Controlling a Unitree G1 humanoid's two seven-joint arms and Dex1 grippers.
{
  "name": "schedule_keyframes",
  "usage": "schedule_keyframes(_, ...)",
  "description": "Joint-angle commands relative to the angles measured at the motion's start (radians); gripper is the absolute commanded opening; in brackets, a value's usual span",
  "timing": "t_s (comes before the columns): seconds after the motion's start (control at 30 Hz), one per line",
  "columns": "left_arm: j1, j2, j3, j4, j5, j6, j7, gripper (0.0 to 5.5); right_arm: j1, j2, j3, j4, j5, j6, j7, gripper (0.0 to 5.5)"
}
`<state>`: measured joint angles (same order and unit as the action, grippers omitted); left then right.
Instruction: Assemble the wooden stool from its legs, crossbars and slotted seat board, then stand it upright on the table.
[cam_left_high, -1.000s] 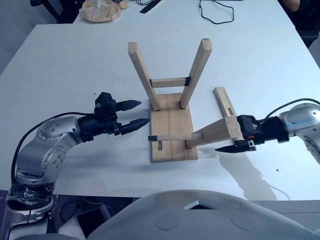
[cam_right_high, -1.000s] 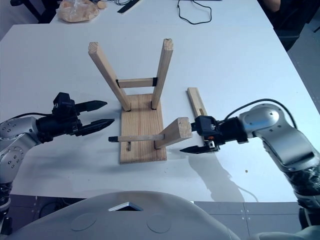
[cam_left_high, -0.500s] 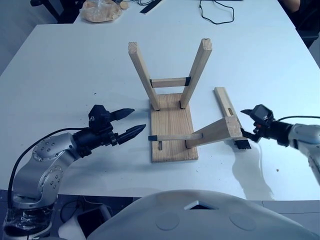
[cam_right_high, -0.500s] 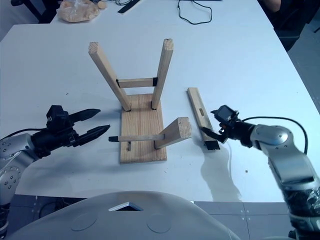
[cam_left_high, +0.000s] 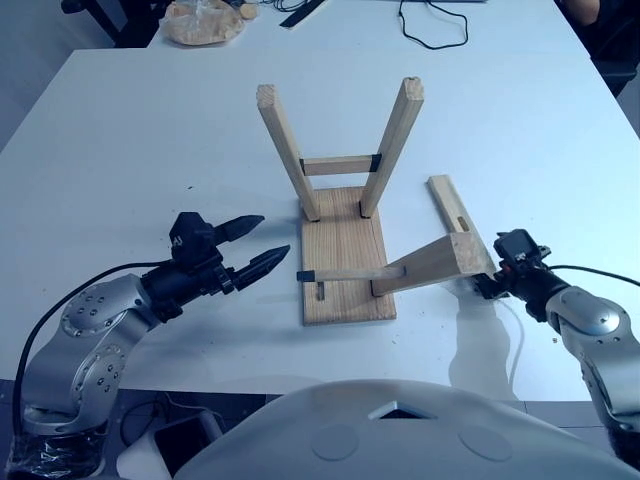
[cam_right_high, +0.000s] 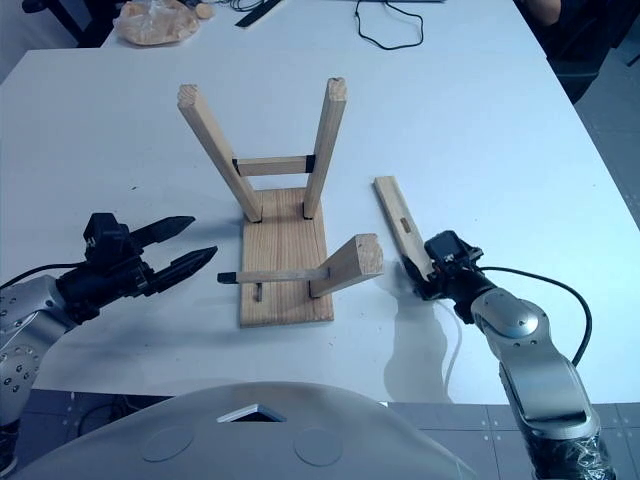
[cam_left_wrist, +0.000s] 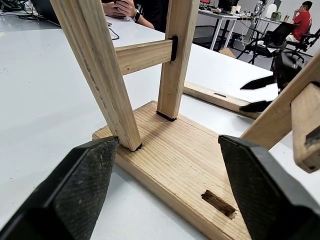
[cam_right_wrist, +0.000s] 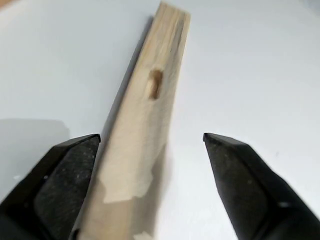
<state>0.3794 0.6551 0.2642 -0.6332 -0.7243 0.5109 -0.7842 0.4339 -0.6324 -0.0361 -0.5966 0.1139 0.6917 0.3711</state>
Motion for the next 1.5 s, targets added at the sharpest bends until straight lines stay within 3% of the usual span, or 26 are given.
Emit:
schedule_keyframes(0.03, 0.013, 0.002, 0.009, -0.018, -0.005, 0.008, 0.013, 3.67, 0.048, 0.027, 0.011, 0.061, 0.029, -0.003, 0.040, 3.80)
schedule_keyframes(0.23, -0.007, -0.008, -0.028, 0.000, 0.016, 0.009, 0.031, 3.67, 0.020, 0.127, -0.061, 0.160, 0.175, 0.090, 0.069, 3.80)
schedule_keyframes(0.67, -0.213, -0.030, -0.113, 0.154, 0.119, 0.000, 0.104, 3.67, -0.062, 0.129, -0.048, 0.277, 0.225, 0.089, 0.083, 2.03)
schedule_keyframes(1.1, -0.361, -0.064, -0.254, 0.343, 0.244, -0.043, 0.055, 3.67, -0.266, 0.132, -0.030, 0.337, 0.204, 0.005, 0.082, 2.02)
schedule_keyframes(1.5, -0.608, -0.167, -0.317, 0.782, 0.372, -0.143, 0.049, 3.67, -0.424, 0.155, -0.013, 0.374, 0.200, 0.005, 0.087, 2.02)
